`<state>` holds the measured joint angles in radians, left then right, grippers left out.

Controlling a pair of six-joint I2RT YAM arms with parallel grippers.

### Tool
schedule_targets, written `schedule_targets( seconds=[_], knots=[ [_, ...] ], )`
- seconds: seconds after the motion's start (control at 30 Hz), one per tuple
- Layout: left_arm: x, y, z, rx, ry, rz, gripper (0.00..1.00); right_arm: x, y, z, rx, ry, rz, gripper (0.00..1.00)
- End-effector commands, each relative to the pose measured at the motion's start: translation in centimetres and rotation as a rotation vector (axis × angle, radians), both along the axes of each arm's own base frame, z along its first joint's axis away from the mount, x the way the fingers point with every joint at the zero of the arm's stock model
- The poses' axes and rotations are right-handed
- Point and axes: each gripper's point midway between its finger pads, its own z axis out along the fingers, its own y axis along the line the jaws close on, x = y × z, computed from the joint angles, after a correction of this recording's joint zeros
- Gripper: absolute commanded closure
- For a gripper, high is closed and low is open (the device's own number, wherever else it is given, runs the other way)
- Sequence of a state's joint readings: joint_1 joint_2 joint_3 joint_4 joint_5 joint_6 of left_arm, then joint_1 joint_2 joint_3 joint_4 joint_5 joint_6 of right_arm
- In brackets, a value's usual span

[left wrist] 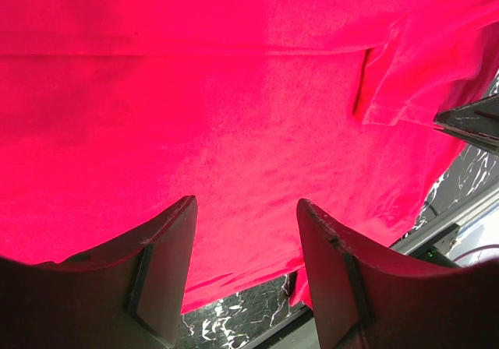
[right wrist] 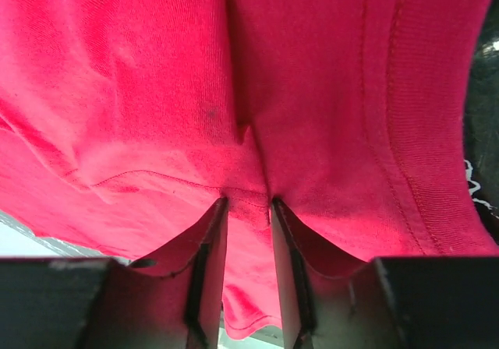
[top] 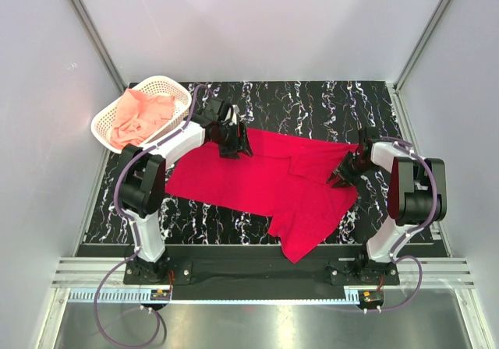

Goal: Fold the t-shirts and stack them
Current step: Fold the tshirt

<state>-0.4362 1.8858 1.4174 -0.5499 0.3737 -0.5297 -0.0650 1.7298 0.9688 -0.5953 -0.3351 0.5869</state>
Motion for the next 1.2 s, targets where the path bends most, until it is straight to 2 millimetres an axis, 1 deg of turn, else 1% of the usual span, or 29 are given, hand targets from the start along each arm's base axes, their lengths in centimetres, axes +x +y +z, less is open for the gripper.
schedule_targets(
  seconds=[0.0, 0.07, 0.13, 0.17, 0.2, 0.23, 0.33, 0.4, 0.47, 0.53, 0.6, 0.73, 0.77, 0.8, 0.9, 0.93, 1.0, 1.03, 1.07, 1.1, 1.13, 1.17],
  knots=[
    [0.9, 0.0, 2.3, -0.014, -0.084, -0.006, 0.41, 1.1, -0.1, 0.5, -0.006, -0.028, -0.004, 0.65],
    [0.9, 0.0, 2.2, -0.013, -0.085, -0.007, 0.41, 1.1, -0.2, 0.7, -0.009, -0.032, -0.005, 0.75],
    [0.9, 0.1, 2.3, -0.012, -0.086, -0.007, 0.41, 0.8, -0.2, 1.3, -0.015, -0.033, -0.002, 0.89],
    [0.9, 0.1, 2.3, -0.008, -0.087, -0.007, 0.41, 0.8, -0.3, 1.8, -0.018, -0.040, 0.001, 0.91],
    [0.9, 0.1, 2.3, -0.007, -0.088, -0.007, 0.41, 0.4, -0.3, 2.1, -0.021, -0.028, 0.000, 0.92],
    [0.9, 0.2, 2.4, -0.005, -0.093, -0.006, 0.41, 0.2, -0.4, 2.8, -0.027, -0.041, 0.002, 0.92],
    [1.0, 0.4, 2.2, 0.008, -0.096, -0.005, 0.41, -0.5, -0.6, 4.1, -0.042, -0.036, 0.021, 0.92],
    [1.0, 0.5, 2.1, 0.010, -0.095, -0.002, 0.41, -1.0, -0.4, 4.4, -0.038, -0.033, 0.031, 0.92],
    [0.9, 0.5, 1.9, 0.009, -0.090, -0.001, 0.41, -1.8, -0.4, 4.4, -0.037, -0.014, 0.031, 0.96],
    [1.0, 0.5, 1.9, 0.007, -0.091, 0.002, 0.41, -2.1, -0.4, 4.3, -0.034, -0.012, 0.032, 0.96],
    [1.0, 0.5, 1.9, 0.008, -0.091, 0.004, 0.41, -2.6, -0.3, 3.7, -0.029, 0.008, 0.035, 0.95],
    [1.2, 0.7, 2.2, 0.017, -0.101, 0.009, 0.41, -3.3, 0.2, 2.6, 0.002, 0.051, 0.039, 0.90],
    [1.3, 0.9, 2.2, 0.031, -0.108, 0.010, 0.41, -3.5, 0.4, 2.5, 0.017, 0.054, 0.041, 0.86],
    [1.5, 1.0, 2.5, 0.038, -0.113, 0.012, 0.41, -3.6, 0.5, 2.5, 0.020, 0.062, 0.039, 0.79],
    [1.8, 1.9, 2.9, 0.084, -0.142, 0.007, 0.40, -3.8, 0.6, 3.4, 0.022, 0.051, 0.048, 0.71],
    [2.2, 2.6, 3.0, 0.129, -0.167, 0.006, 0.38, -3.3, 0.4, 4.1, 0.013, 0.031, 0.046, 0.62],
    [2.1, 3.7, 3.1, 0.187, -0.176, 0.007, 0.34, -2.8, -0.6, 5.1, -0.051, -0.001, 0.038, 0.50],
    [2.3, 4.7, 3.2, 0.235, -0.197, 0.014, 0.31, -2.0, -1.2, 5.9, -0.082, -0.029, 0.031, 0.41],
    [2.0, 5.3, 3.0, 0.267, -0.184, 0.019, 0.30, -1.4, -1.8, 6.1, -0.120, -0.044, 0.019, 0.37],
    [1.8, 5.8, 2.9, 0.286, -0.184, 0.024, 0.30, -0.9, -2.1, 6.0, -0.136, -0.036, 0.010, 0.34],
    [1.2, 6.7, 2.3, 0.321, -0.176, 0.043, 0.30, 0.3, -2.5, 6.6, -0.151, -0.053, -0.018, 0.34],
    [1.0, 7.1, 2.0, 0.331, -0.171, 0.052, 0.31, 0.9, -3.2, 6.5, -0.190, -0.049, -0.046, 0.34]
  ],
)
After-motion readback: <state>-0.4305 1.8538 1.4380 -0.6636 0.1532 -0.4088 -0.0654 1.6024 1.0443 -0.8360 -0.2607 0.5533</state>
